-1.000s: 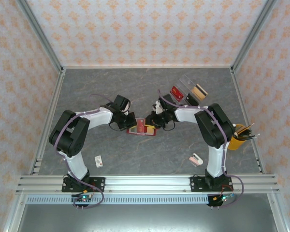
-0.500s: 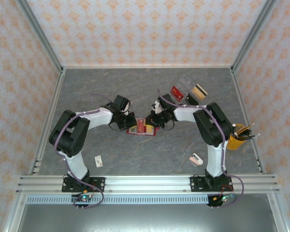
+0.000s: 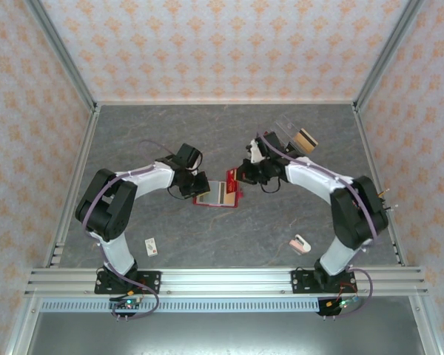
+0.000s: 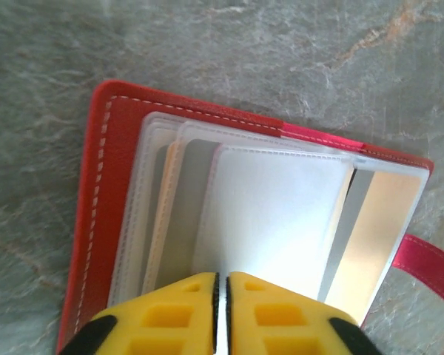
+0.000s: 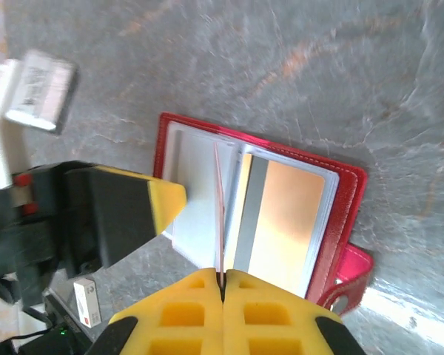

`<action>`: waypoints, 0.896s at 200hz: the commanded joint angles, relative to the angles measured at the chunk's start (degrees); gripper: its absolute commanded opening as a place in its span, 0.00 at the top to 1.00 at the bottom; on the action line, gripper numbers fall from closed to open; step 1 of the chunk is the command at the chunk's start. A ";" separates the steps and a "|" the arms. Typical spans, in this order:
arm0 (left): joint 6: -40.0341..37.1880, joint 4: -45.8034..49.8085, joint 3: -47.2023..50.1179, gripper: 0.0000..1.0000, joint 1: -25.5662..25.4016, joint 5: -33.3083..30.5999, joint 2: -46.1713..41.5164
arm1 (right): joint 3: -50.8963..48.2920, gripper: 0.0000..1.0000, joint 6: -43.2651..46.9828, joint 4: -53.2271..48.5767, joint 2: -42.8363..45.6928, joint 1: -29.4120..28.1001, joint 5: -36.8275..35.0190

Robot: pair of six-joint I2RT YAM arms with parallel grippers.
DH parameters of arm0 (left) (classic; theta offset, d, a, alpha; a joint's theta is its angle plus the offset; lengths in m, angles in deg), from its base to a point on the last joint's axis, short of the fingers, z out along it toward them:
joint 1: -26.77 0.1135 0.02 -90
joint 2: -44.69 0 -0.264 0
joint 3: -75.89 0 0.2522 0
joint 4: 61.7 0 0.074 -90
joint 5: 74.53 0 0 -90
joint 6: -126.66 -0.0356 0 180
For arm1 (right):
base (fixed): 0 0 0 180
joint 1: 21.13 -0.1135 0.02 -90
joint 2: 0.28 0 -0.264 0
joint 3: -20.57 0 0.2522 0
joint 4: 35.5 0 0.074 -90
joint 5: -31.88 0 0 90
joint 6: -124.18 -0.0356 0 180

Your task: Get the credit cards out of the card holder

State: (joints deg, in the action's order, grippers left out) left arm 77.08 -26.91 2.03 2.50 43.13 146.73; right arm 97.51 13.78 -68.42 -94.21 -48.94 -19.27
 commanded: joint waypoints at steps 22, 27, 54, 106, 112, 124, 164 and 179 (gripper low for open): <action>-2.78 10.09 -6.95 0.59 -0.23 -7.59 -6.00 | 5.82 1.00 13.66 -8.87 8.52 0.29 -21.02; -3.01 10.96 -7.44 0.56 -0.12 -8.52 -6.48 | 6.70 1.00 15.19 -9.67 8.53 0.53 -23.46; -4.31 15.02 -8.72 0.42 0.40 -13.16 -9.06 | 11.37 1.00 21.45 -11.63 7.57 3.63 -32.57; -6.62 16.76 -5.23 0.13 2.90 -18.72 -13.92 | 21.43 1.00 34.88 -11.66 -1.80 11.64 -31.72; -6.83 16.67 -4.68 0.10 3.07 -19.41 -14.42 | 22.53 1.00 37.08 -12.10 -3.13 12.20 -30.74; -7.08 16.26 -3.63 0.05 3.35 -20.00 -15.31 | 24.26 1.00 42.29 -12.80 -5.54 12.56 -28.97; -7.10 15.71 -1.91 0.00 4.30 -20.17 -17.30 | 31.06 1.00 50.38 -16.10 -12.76 14.45 -25.19; -7.20 16.29 -2.05 0.00 4.63 -20.05 -17.53 | 34.03 1.00 52.13 -17.88 -15.83 14.54 -24.66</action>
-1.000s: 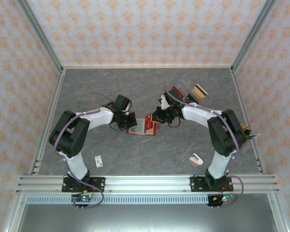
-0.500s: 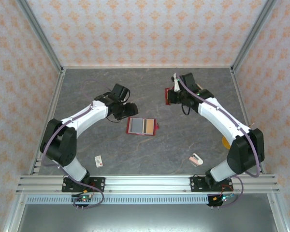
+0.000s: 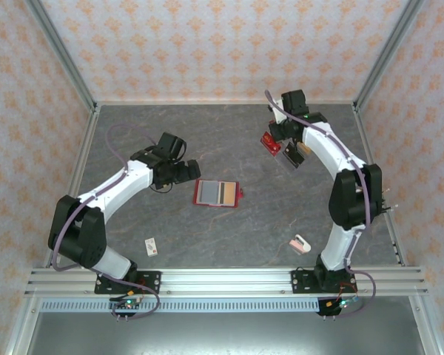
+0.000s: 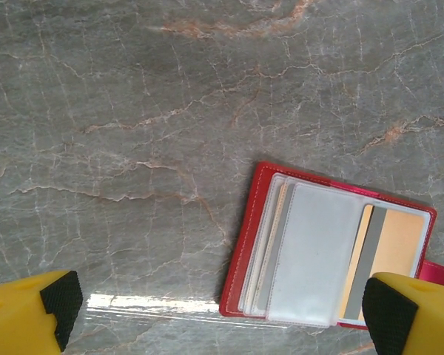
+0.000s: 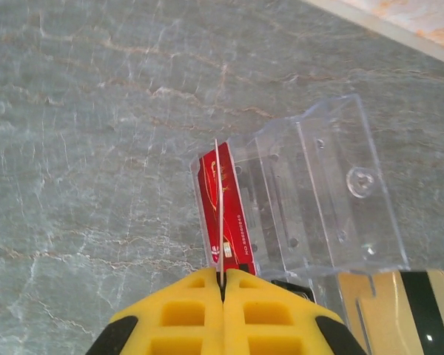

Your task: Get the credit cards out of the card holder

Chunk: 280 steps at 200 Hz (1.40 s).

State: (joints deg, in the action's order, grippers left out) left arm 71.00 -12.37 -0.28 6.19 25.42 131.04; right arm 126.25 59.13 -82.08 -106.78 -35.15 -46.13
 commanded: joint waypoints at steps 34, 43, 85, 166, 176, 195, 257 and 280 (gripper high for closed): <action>-0.95 2.62 0.57 0.00 1.32 -2.05 -1.72 | 10.57 1.00 8.76 -6.71 -9.50 0.93 0.94; -1.04 2.75 0.69 0.00 1.34 -1.96 -1.62 | 11.66 1.00 9.30 -7.40 -10.66 0.95 0.60; -0.94 2.26 1.55 0.00 1.44 -1.50 -1.62 | 14.67 1.00 10.71 -9.93 -14.72 1.05 -1.58; -1.06 1.52 2.03 0.00 1.46 -0.30 -1.03 | 14.98 1.00 11.00 -12.73 -18.30 1.17 -3.91; -1.10 1.30 2.10 0.00 1.52 -0.02 -1.00 | 15.67 1.00 10.87 -13.39 -18.84 1.11 -3.40; -1.16 1.06 2.38 0.00 1.44 0.46 -1.00 | 16.82 0.97 10.39 -14.13 -19.76 1.12 -2.36; -1.17 0.69 2.69 0.00 1.50 0.88 -1.01 | 21.65 0.81 7.07 -16.39 -21.34 1.16 -3.32; -1.21 0.55 2.65 0.00 1.48 1.03 -0.92 | 22.70 0.77 5.68 -16.81 -20.35 1.15 -3.50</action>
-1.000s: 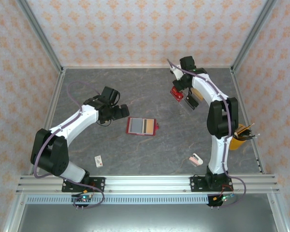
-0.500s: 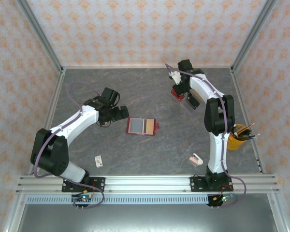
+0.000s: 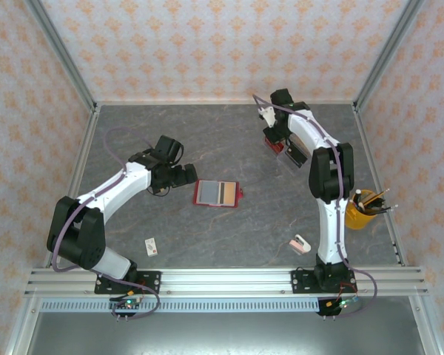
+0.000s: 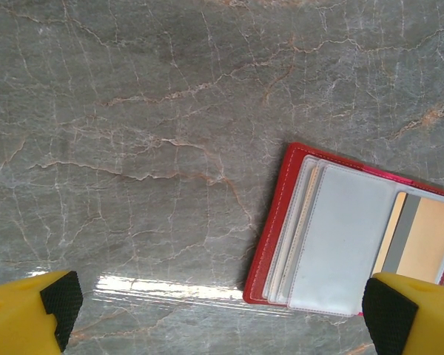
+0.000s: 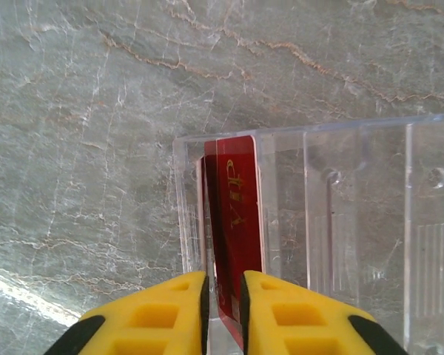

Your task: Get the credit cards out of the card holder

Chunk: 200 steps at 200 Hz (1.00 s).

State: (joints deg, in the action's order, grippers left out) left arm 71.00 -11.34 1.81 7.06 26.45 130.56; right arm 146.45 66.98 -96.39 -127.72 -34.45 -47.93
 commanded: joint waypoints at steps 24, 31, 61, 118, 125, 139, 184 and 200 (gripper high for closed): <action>-0.95 -0.65 0.63 0.00 0.63 0.09 -0.51 | 2.00 0.73 -4.84 -1.39 3.20 0.43 -1.99; -0.86 -0.74 0.64 0.00 0.64 0.18 -0.52 | 1.55 0.71 -6.03 -0.78 4.16 0.42 -2.41; -0.36 -1.16 0.89 0.00 0.63 0.77 -0.59 | -1.67 0.65 -11.98 0.35 8.85 0.45 -0.04; 2.25 -5.79 3.24 0.00 0.55 5.91 -1.07 | -19.47 0.49 -33.92 6.85 24.23 -0.86 7.57; 2.59 -6.69 3.66 0.00 0.54 6.96 -1.14 | -22.87 0.46 -37.03 8.62 26.90 -1.55 7.92; 3.33 -8.08 4.56 0.00 0.37 8.46 -1.31 | -28.89 0.42 -42.73 11.54 31.87 -3.39 9.44; 5.54 -12.35 6.08 0.00 -1.51 13.03 -0.49 | -40.24 0.42 -56.13 15.71 39.35 -13.08 10.61; 6.82 -14.61 6.35 0.00 -1.83 15.27 0.15 | -41.83 0.45 -59.03 16.19 38.84 -17.87 8.85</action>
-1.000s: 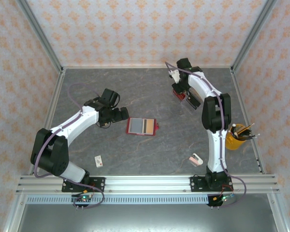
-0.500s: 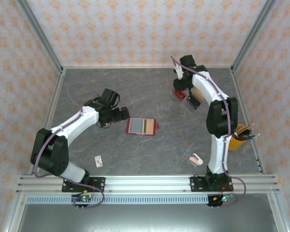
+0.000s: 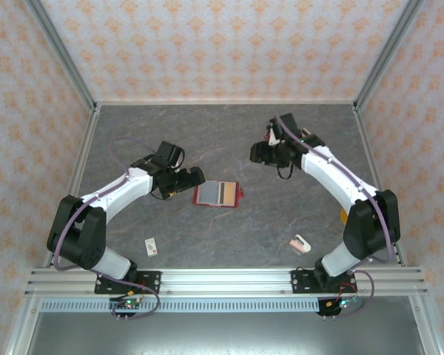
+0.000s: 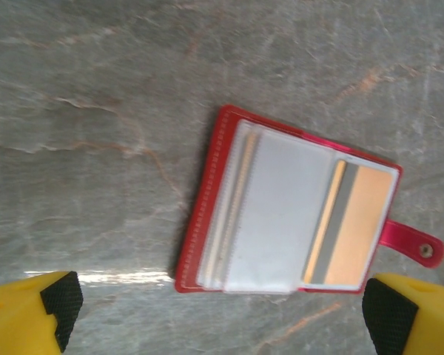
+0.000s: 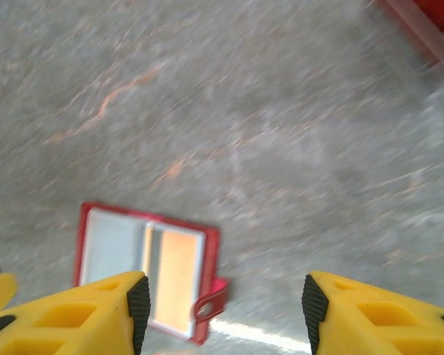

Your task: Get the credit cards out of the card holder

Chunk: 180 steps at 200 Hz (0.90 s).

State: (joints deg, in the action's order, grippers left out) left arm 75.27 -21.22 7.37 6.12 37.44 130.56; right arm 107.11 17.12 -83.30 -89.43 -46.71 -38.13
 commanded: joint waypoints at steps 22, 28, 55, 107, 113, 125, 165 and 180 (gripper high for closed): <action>4.10 -6.90 0.48 0.04 -0.89 5.56 1.01 | -5.18 0.50 -13.69 6.40 -1.08 -11.58 -3.20; 4.63 -7.32 0.47 0.04 -0.89 5.33 1.12 | -6.20 0.51 -15.20 7.66 -1.68 -13.17 -4.08; 6.10 -7.13 -0.16 0.06 -0.89 3.64 1.86 | -7.21 0.55 -19.11 9.64 -5.98 -18.03 -6.27; 6.92 -6.77 -1.05 0.17 -0.89 3.66 2.98 | -4.80 0.66 -20.84 7.00 -14.56 -19.31 -11.91; 6.83 -6.98 -1.10 0.19 -0.90 4.04 3.05 | -4.75 0.67 -20.82 6.74 -15.17 -19.33 -12.72; 6.68 -7.25 -1.26 0.24 -0.88 4.83 3.45 | -4.66 0.69 -20.91 6.48 -16.22 -19.24 -13.71; 6.30 -8.60 -2.79 0.46 -1.80 8.62 5.79 | -4.83 0.74 -20.60 7.21 -17.85 -18.15 -13.93; 6.47 -9.35 -3.52 0.52 -2.51 10.01 6.92 | -4.83 0.76 -20.18 7.91 -18.50 -17.55 -12.78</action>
State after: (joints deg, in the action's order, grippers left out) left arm 81.67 -28.48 6.10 4.99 44.33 135.93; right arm 100.86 -3.12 -75.32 -106.04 -65.40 -49.35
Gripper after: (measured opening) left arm 0.526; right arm 0.250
